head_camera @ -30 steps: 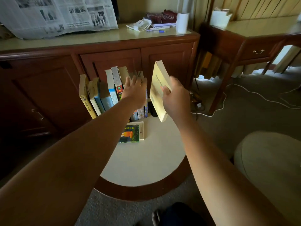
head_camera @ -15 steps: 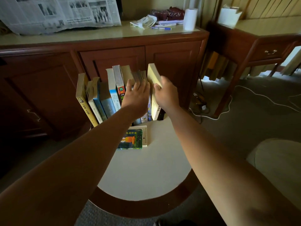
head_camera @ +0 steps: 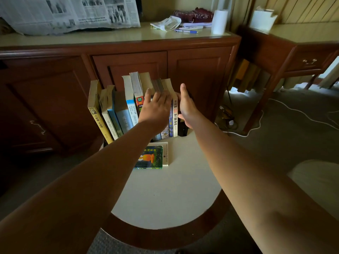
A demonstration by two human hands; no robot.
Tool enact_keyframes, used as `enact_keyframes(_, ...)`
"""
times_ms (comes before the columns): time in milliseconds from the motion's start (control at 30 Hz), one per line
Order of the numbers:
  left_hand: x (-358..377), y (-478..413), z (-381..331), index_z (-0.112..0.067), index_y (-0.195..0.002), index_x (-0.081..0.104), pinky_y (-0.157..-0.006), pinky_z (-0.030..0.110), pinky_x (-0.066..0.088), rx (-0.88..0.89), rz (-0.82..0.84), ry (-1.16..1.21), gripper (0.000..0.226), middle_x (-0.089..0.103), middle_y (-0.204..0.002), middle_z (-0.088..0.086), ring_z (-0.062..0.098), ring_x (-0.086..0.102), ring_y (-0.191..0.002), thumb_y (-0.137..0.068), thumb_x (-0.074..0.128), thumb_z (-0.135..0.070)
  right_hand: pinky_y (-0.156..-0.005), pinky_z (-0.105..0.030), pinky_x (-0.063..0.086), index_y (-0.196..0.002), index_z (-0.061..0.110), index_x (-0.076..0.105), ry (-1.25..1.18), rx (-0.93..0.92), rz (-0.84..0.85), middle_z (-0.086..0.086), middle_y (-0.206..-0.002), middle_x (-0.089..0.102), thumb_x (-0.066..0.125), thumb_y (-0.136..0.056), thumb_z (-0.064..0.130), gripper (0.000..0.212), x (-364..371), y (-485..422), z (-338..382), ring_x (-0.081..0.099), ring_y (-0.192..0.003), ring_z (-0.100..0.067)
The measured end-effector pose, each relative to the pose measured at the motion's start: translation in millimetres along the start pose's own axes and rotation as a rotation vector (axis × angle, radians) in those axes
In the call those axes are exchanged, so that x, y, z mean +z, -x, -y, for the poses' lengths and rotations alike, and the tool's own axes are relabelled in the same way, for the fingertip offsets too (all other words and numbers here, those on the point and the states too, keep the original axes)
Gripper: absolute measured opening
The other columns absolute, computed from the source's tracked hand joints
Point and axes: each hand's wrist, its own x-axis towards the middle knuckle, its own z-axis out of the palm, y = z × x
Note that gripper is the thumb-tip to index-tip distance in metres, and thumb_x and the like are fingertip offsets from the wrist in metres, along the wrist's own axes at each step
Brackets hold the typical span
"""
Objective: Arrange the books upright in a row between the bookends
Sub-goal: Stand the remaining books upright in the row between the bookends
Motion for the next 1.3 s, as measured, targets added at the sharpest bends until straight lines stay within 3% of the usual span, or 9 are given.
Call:
enact_keyframes(200,-1,6,5,-0.008,-0.164,0.01,-0.126,0.064,0.003,0.057,0.018,-0.058,0.073,0.01,-0.172,0.016,0.035,0.004,-0.16,-0.102,0.043,-0.027,-0.099,-0.032,0.031,-0.152,0.023,0.047,-0.136,-0.049,0.079,-0.008,-0.153,0.05,0.011,-0.106,0.06,0.068,-8,13,-7,0.045,-0.139,-0.021)
enact_keyframes(367,-9,39,11,-0.006,-0.164,-0.006,-0.127,0.059,-0.008,0.064,0.016,0.015,0.074,-0.011,-0.173,0.013,0.03,-0.018,-0.158,-0.102,0.032,-0.016,-0.101,-0.035,0.038,-0.148,0.017,0.049,-0.003,-0.101,0.036,-0.011,-0.149,0.053,0.021,-0.108,0.058,0.064,-10,31,-22,0.051,-0.135,-0.026)
enact_keyframes(467,-5,79,18,-0.006,-0.164,0.016,-0.13,0.047,-0.002,0.005,-0.087,0.301,0.065,0.013,-0.173,0.014,0.029,0.002,-0.161,-0.103,0.038,-0.009,-0.1,-0.041,0.049,-0.129,0.019,0.063,0.232,-0.231,0.028,-0.009,-0.129,0.066,0.03,-0.108,0.05,0.05,-10,45,-33,0.064,-0.117,-0.023)
enact_keyframes(567,6,117,20,-0.009,-0.155,0.042,-0.124,0.046,0.028,-0.153,-0.013,0.544,0.061,0.047,-0.157,0.012,0.031,0.037,-0.149,-0.096,0.049,0.0,-0.106,-0.035,0.042,-0.145,0.019,0.053,0.411,-0.223,0.002,-0.004,-0.147,0.056,0.049,-0.106,0.041,0.045,-3,60,-51,0.053,-0.134,-0.021)
enact_keyframes(700,37,146,24,-0.014,-0.138,0.053,-0.108,0.045,0.047,-0.223,0.437,0.589,0.046,0.055,-0.141,0.003,0.027,0.051,-0.134,-0.094,0.066,-0.016,-0.098,-0.027,0.041,-0.145,0.013,0.053,0.745,-0.319,0.116,-0.007,-0.144,0.057,0.073,-0.091,0.026,0.059,16,74,-84,0.055,-0.131,-0.023)
enact_keyframes(833,54,156,34,-0.012,-0.138,0.05,-0.107,0.042,0.046,-0.163,0.52,0.505,0.055,0.053,-0.142,0.007,0.028,0.052,-0.132,-0.087,0.07,-0.009,-0.087,-0.031,0.048,-0.134,0.013,0.06,0.982,-0.359,0.29,-0.008,-0.125,0.065,0.08,-0.08,0.024,0.059,38,77,-109,0.061,-0.115,-0.025)
enact_keyframes(933,62,154,38,-0.008,-0.142,0.049,-0.107,0.04,0.048,-0.109,0.537,0.496,0.056,0.052,-0.144,0.01,0.03,0.054,-0.132,-0.09,0.071,-0.009,-0.093,-0.036,0.051,-0.135,0.014,0.058,1.098,-0.373,0.357,-0.009,-0.131,0.064,0.083,-0.078,0.029,0.064,43,75,-123,0.061,-0.117,-0.029)
enact_keyframes(1133,66,162,42,-0.018,-0.135,0.061,-0.084,0.032,0.057,-0.085,0.416,0.461,0.036,0.065,-0.131,0.003,0.023,0.065,-0.111,-0.099,0.063,-0.022,-0.089,-0.04,0.057,-0.133,0.017,0.058,1.268,-0.409,0.3,-0.007,-0.13,0.063,0.074,-0.084,0.03,0.053,43,81,-133,0.062,-0.114,-0.028)
enact_keyframes(1300,46,150,32,-0.012,-0.119,0.074,-0.066,0.038,0.062,0.04,-0.01,0.531,0.027,0.076,-0.103,0.01,0.031,0.073,-0.091,-0.092,0.067,-0.011,-0.085,-0.039,0.057,-0.124,0.015,0.066,1.202,-0.546,0.033,-0.007,-0.114,0.071,0.06,-0.091,0.024,0.035,38,90,-118,0.065,-0.105,-0.029)
